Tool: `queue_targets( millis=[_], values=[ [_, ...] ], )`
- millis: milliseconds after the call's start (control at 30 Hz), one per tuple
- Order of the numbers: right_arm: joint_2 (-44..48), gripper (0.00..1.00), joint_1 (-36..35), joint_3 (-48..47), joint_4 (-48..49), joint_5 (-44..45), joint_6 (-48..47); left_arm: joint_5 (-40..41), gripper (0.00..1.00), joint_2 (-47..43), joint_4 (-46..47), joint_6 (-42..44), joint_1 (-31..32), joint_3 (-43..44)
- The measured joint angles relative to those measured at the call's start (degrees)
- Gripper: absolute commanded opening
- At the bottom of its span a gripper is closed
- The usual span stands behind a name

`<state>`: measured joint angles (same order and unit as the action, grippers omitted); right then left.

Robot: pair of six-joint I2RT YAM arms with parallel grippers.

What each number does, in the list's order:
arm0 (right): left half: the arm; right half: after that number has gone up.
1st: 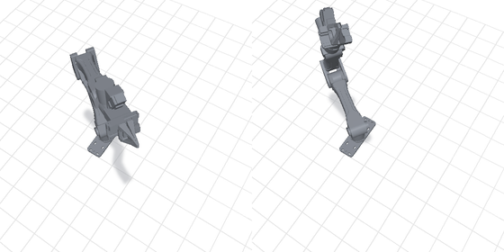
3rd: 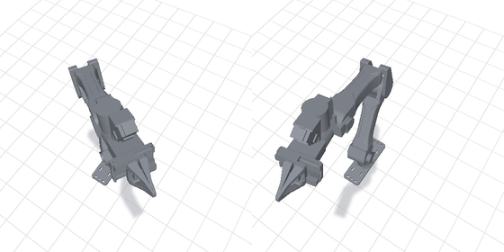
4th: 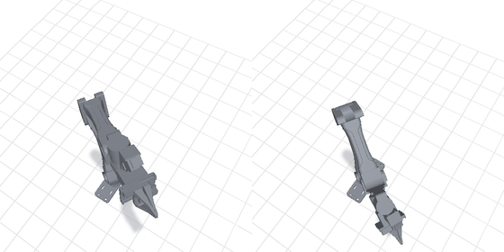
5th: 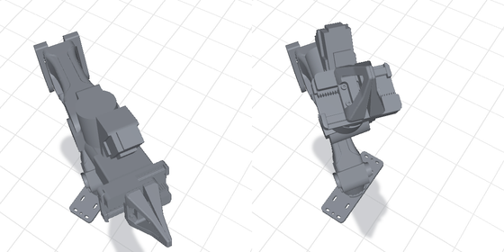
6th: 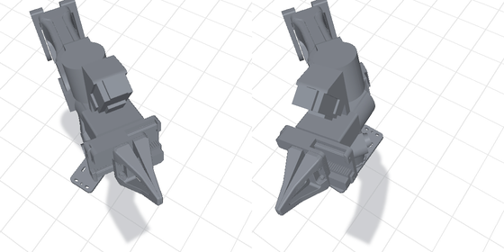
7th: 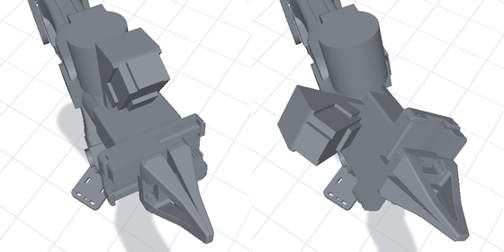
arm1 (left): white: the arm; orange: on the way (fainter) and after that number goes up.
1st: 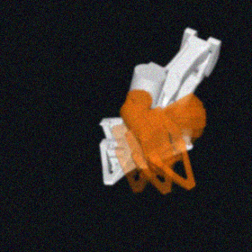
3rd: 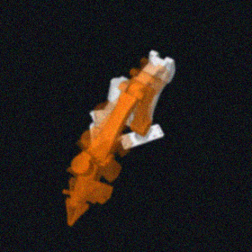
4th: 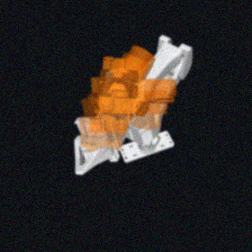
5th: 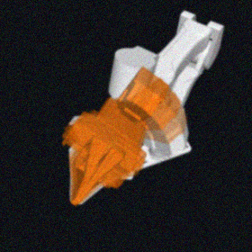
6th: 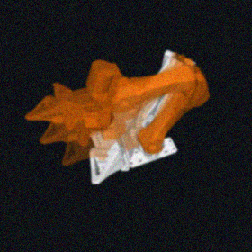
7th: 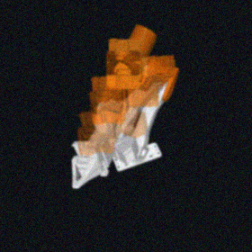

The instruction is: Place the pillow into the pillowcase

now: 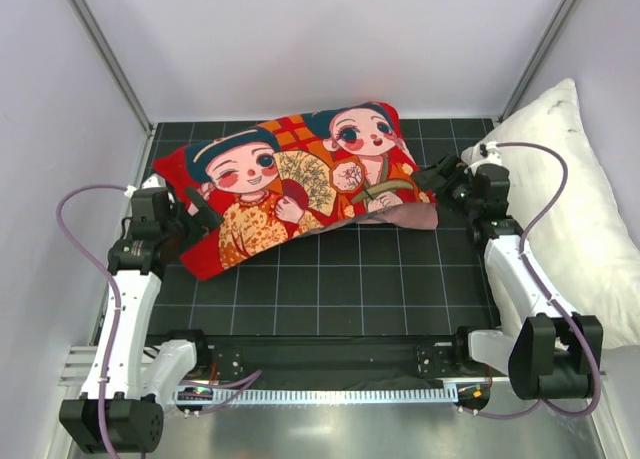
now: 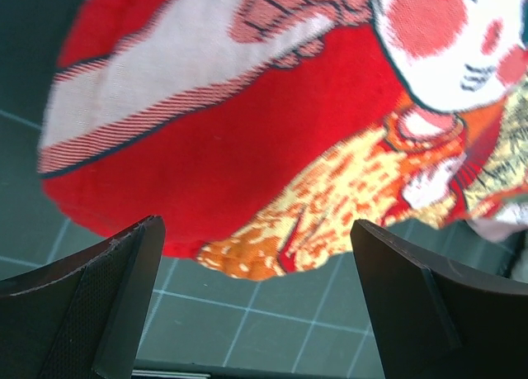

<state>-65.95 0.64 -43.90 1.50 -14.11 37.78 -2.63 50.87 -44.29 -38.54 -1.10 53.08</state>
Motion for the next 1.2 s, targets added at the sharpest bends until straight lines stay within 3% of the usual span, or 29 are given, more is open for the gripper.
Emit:
queue_targets(
  millis=[100, 267, 367, 533, 633, 733, 1033, 1200],
  values=[
    [-0.28, 0.89, -3.34, 0.44, 0.26, -2.71, -0.87, -2.67, 0.98, -0.2, 0.74, 0.09, 2.36, -0.68],
    [-1.38, 0.88, -6.95, 0.39, 0.83, -4.61, -2.16, -2.75, 0.98, -0.81, 0.63, 0.0, 11.76, -1.09],
    [-2.29, 0.94, -7.32, 0.39, 0.59, -5.2, -2.78, -1.75, 0.99, -0.83, 0.24, -0.15, 16.33, -1.09],
    [0.09, 0.96, -8.22, 1.36, -0.13, -6.71, -4.81, -0.35, 1.0, -6.6, -0.37, 0.26, 17.99, -2.54],
    [7.63, 0.97, -8.46, 5.2, -0.28, -7.82, -6.62, 0.48, 1.0, -15.04, -0.5, 2.12, 18.03, -2.75],
    [21.46, 0.97, -8.46, 10.75, -1.36, -8.35, -9.01, 1.77, 1.0, -22.49, -0.52, 4.85, 18.05, -2.51],
    [60.13, 0.97, -8.46, 17.49, -10.56, -3.1, -13.97, 1.44, 1.0, -30.93, -0.46, 8.81, 18.14, -2.69],
    [65.46, 0.97, -8.46, 18.12, -16.37, -1.53, -13.46, 1.31, 1.0, -36.28, 0.26, 9.09, 18.14, -4.68]
  ],
)
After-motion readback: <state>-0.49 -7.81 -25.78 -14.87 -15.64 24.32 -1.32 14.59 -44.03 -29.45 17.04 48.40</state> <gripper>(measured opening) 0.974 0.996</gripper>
